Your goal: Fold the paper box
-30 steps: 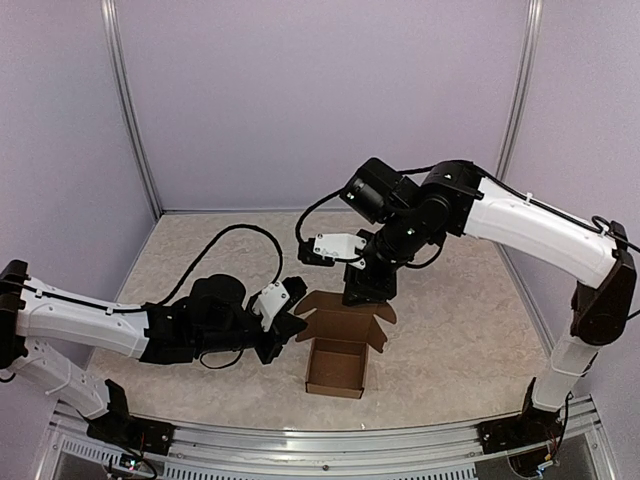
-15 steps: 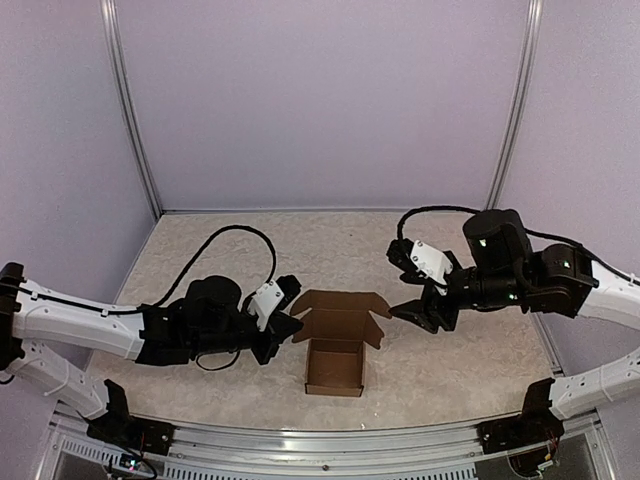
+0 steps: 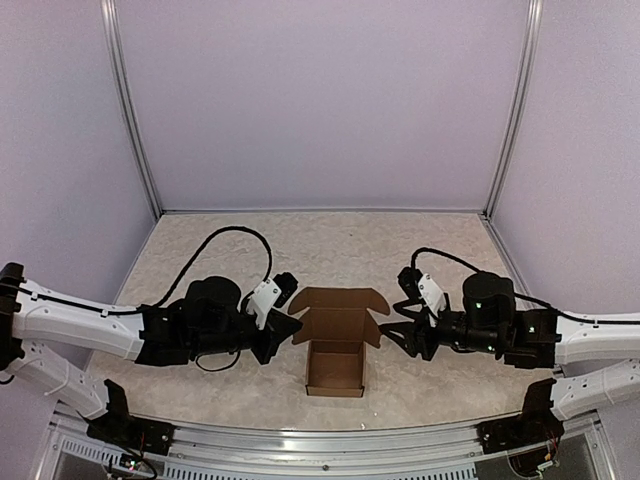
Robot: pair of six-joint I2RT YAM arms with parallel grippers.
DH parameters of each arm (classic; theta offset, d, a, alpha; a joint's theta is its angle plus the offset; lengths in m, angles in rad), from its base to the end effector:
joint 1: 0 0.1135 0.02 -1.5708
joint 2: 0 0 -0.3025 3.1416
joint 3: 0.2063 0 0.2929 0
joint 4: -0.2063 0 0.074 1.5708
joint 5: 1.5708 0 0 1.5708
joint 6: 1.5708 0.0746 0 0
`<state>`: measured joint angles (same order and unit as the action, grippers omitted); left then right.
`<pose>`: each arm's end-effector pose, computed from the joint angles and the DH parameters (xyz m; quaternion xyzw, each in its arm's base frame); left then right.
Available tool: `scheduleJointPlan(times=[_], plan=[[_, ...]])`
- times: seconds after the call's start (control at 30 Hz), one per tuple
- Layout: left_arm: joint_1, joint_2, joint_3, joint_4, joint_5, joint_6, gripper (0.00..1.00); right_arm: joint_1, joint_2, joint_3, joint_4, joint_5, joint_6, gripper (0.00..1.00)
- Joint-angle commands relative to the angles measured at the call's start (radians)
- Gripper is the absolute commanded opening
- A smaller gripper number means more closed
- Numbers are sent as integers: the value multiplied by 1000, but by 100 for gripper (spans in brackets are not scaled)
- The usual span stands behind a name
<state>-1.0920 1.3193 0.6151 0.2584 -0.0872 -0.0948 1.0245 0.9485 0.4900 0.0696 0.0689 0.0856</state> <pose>0.1605 -0.2951 0.2026 0.3837 0.7533 -0.2674 0.4623 0.1419 0.2235 0.2299 -0.3583 0.7488 0.2691 0.4883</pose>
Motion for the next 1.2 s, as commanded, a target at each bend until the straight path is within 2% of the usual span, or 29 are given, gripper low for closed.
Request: scheduleJointPlan(times=[0.0,0.33,0.5,0.7,0.93,1.17], plan=[[-5,10,21,-2,-12,-20,0,-7,67,-14,178,-2,64,53],[-4,8,28,-20,-38,-21,0,-6,188,19,223,-59,70,34],[-4,9,30,-29,-54,-24,0,-3,210,22,225,-28,76,15],[-4,11,34,-31,-58,-27,0,3,226,27,235,-13,75,0],[-8,17,62,-55,-99,-66,0,30,232,37,274,29,89,0],[-35,51,127,-117,-161,-132,0,117,270,78,308,192,141,0]])
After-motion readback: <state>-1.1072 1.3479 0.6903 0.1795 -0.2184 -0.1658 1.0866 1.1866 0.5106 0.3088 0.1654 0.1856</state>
